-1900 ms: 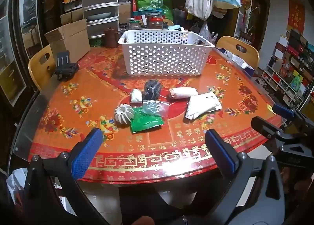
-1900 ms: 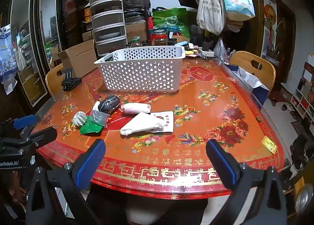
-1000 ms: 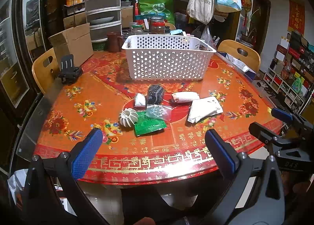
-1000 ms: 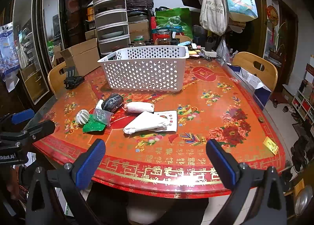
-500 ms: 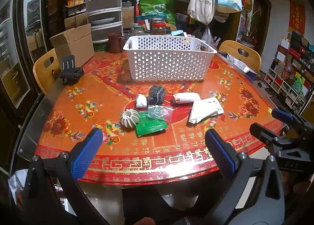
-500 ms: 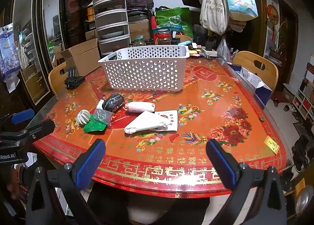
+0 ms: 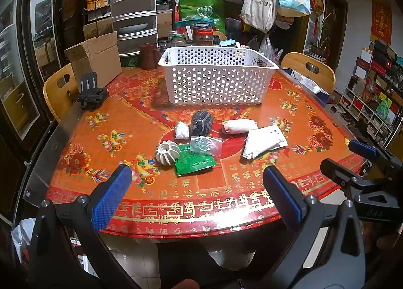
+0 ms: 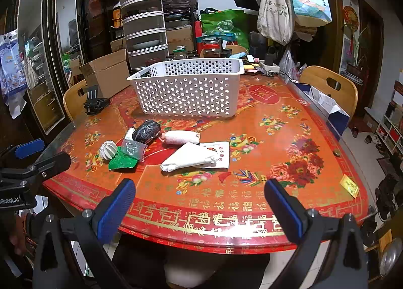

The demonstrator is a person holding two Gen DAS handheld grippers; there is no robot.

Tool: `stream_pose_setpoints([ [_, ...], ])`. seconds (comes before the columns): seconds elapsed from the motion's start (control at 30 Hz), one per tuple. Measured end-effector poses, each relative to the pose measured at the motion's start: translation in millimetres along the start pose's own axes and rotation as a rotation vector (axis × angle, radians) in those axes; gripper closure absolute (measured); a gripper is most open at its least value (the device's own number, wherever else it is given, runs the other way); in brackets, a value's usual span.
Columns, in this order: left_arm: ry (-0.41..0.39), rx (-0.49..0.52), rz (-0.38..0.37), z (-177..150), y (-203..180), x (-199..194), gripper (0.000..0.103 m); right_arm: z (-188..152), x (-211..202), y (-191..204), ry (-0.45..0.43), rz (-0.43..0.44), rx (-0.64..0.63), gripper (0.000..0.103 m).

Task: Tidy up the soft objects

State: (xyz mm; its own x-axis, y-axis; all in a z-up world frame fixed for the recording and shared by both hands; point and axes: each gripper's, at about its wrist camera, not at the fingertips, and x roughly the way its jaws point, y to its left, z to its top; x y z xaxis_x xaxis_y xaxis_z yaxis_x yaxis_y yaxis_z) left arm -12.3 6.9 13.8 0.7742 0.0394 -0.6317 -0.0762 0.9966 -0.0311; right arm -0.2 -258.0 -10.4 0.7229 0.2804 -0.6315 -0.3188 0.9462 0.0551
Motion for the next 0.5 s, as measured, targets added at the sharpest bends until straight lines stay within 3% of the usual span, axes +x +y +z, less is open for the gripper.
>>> stream_pose_setpoints([
  [0.5, 0.004, -0.002, 0.001, 0.0, 0.2, -0.2, 0.000, -0.1, 0.2, 0.0, 0.000, 0.000, 0.000, 0.001],
])
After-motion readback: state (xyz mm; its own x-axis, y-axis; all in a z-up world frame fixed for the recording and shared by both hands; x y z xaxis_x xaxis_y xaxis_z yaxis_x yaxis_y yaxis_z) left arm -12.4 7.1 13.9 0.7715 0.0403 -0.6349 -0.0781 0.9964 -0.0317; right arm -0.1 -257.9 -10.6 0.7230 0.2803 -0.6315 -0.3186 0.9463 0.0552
